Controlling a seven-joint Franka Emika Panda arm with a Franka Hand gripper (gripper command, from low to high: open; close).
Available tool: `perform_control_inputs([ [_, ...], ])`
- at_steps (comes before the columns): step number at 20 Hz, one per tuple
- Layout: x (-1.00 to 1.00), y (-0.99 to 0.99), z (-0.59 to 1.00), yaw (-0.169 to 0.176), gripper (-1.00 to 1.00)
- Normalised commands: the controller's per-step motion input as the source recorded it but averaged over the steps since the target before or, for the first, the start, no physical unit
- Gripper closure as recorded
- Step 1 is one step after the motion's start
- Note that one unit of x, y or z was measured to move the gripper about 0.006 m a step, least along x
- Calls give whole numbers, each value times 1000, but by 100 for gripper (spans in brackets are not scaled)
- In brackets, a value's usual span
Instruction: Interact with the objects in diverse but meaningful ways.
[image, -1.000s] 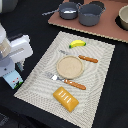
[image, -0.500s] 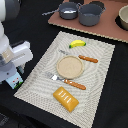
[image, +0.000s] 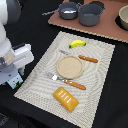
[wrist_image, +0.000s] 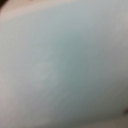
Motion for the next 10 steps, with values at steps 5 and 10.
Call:
perform_control_inputs([
  [5, 54, -206, 271, 51, 100],
  [10, 173, -223, 1000, 41, 100],
])
